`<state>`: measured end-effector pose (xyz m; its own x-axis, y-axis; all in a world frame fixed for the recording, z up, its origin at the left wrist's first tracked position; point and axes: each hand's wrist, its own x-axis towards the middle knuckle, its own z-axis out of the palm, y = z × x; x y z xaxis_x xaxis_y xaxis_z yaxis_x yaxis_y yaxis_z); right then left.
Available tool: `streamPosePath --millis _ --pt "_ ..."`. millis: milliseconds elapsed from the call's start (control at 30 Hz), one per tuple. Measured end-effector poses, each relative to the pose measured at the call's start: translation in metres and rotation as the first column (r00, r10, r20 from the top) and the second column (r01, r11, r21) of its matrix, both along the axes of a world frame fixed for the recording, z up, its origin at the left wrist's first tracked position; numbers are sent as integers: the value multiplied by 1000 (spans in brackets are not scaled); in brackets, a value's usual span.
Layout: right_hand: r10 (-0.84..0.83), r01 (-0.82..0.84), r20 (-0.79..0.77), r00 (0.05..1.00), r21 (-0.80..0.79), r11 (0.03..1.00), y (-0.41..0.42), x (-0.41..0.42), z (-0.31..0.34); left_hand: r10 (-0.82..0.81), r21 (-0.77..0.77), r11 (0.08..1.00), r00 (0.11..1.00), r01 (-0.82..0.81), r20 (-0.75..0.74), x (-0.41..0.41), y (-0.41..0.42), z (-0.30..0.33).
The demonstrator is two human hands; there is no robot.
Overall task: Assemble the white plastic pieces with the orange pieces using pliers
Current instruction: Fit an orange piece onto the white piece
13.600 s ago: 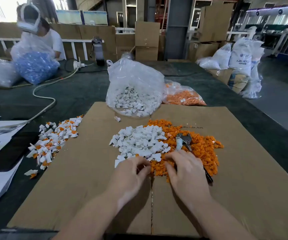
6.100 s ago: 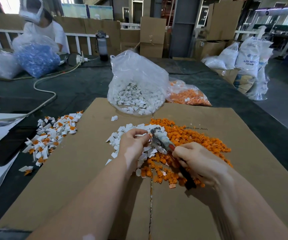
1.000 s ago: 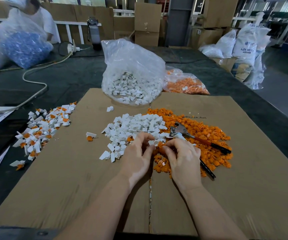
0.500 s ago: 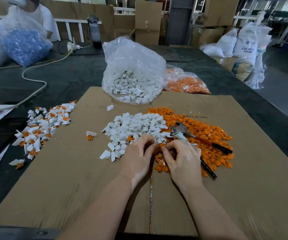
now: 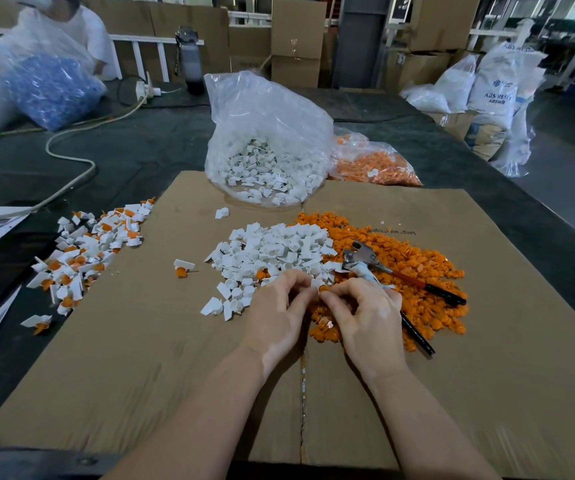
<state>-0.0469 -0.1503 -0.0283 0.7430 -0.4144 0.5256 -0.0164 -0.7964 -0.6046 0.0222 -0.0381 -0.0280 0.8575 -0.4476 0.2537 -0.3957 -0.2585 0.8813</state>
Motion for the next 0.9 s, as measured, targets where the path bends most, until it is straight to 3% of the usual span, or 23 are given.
streamPosePath --millis 200,633,900 --pt "46 -46 15 999 -15 999 1 -2 3 -16 -113 994 994 4 -104 0 2 4" --pt "40 -39 9 999 -69 997 1 0 4 -14 -74 997 995 7 -94 2 3 1" --pt "-21 20 -3 1000 -147 989 0 -3 10 7 -92 995 982 -25 -189 5 -5 9"
